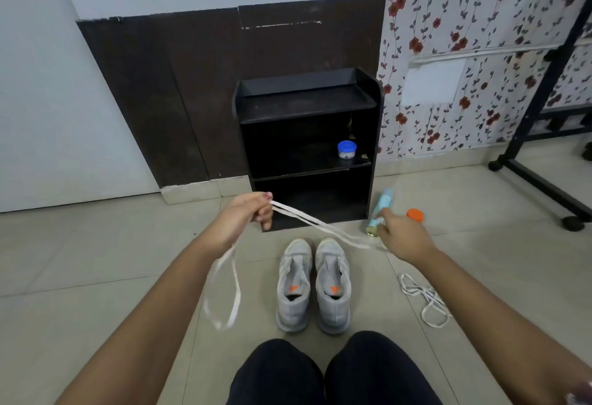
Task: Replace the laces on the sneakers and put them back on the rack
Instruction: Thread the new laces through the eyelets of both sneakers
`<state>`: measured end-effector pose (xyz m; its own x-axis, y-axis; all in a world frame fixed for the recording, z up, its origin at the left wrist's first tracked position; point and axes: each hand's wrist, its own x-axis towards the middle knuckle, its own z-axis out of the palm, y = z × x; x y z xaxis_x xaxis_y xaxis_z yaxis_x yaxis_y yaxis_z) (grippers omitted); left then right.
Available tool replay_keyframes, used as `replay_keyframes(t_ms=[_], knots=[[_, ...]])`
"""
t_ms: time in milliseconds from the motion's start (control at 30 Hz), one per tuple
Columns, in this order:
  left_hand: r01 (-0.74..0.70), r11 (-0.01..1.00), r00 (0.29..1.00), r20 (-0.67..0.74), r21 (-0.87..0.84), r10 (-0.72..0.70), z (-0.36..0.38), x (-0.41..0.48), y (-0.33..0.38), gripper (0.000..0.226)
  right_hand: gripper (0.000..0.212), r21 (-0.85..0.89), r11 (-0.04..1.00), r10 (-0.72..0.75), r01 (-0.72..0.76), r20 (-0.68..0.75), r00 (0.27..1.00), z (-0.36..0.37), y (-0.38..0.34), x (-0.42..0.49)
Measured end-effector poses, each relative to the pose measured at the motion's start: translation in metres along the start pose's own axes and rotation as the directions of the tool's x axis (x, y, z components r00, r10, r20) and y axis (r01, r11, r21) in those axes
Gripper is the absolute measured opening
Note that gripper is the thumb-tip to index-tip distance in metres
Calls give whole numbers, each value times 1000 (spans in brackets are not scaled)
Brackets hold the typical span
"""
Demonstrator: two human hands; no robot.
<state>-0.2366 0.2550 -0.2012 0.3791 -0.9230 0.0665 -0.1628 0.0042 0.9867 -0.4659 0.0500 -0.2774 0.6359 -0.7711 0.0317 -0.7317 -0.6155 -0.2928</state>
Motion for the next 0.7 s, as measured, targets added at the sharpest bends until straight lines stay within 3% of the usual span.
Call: replay_keyframes(t_ms=[33, 67, 133, 200, 267, 433, 500, 600, 700], knots=[[-2, 996, 999, 47, 91, -2, 8, 2, 0, 38, 28, 229, 972, -34, 45, -54, 998, -4, -21, -2], [-9, 988, 996, 93, 152, -5, 17, 4, 0, 39, 27, 462, 879, -93, 121, -83, 992, -13, -45, -6], [-16, 983, 988, 154, 185, -13, 31, 9, 1, 40, 22, 716, 659, -324, 232, -8, 946, -29, -90, -10], [-13, 985, 984, 176, 172, -18, 35, 12, 0, 39, 20, 709, 654, -451, 264, 85, 888, -35, -109, -11], [-4, 983, 985, 170, 181, -28, 30, 14, -4, 38, 22, 646, 711, -451, 278, 116, 885, -41, -106, -9], [42, 976, 966, 242, 211, -94, 34, 8, -20, 38, 43, 695, 707, -452, 131, 301, 840, -27, -98, -16], [67, 980, 963, 246, 189, -113, 38, 10, -26, 38, 37, 760, 647, -478, 63, 340, 810, -17, -96, -17], [161, 986, 959, 230, 51, -168, 27, 12, -41, 39, 35, 816, 578, -444, -29, 344, 827, -11, -72, -13], [279, 943, 957, 136, -181, -257, 1, 8, -62, 38, 36, 774, 617, -284, -142, 386, 878, 3, -27, -7]])
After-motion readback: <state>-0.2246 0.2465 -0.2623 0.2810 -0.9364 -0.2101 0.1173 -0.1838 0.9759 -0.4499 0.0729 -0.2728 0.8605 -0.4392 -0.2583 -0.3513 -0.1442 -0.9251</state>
